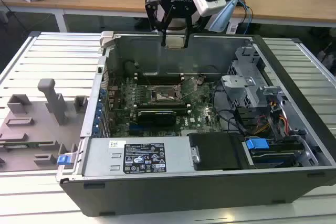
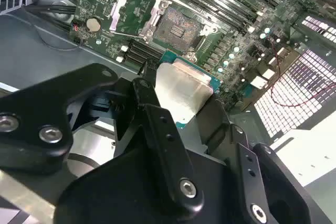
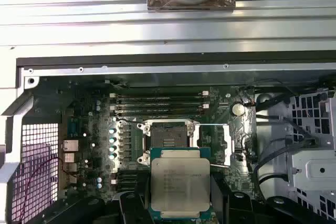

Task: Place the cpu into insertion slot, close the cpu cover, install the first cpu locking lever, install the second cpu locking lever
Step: 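Place the cpu into insertion slot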

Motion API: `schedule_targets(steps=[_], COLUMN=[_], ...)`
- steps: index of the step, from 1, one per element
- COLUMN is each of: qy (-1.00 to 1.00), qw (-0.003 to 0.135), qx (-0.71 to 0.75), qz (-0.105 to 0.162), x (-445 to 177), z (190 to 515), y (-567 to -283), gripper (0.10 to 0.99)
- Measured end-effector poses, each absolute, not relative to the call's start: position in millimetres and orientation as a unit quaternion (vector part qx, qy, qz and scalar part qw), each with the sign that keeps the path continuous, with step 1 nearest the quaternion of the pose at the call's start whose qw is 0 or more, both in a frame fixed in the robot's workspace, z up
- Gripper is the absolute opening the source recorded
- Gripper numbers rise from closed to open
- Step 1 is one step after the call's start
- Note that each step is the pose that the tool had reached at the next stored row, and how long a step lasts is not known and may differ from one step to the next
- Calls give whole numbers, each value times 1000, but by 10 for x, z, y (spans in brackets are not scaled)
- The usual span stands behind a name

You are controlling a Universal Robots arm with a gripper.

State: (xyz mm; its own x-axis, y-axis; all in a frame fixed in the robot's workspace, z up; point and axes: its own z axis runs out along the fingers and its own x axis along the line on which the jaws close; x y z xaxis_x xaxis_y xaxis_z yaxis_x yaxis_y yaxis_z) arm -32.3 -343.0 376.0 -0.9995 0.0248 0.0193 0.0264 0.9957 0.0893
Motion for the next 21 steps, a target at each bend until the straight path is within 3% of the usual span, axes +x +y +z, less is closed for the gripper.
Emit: schedule_targets(steps=[21], qy=[-999], qw=[9], qx=[-13], qz=[-45], x=[-323], z=[3654], y=[-3430], gripper=[545])
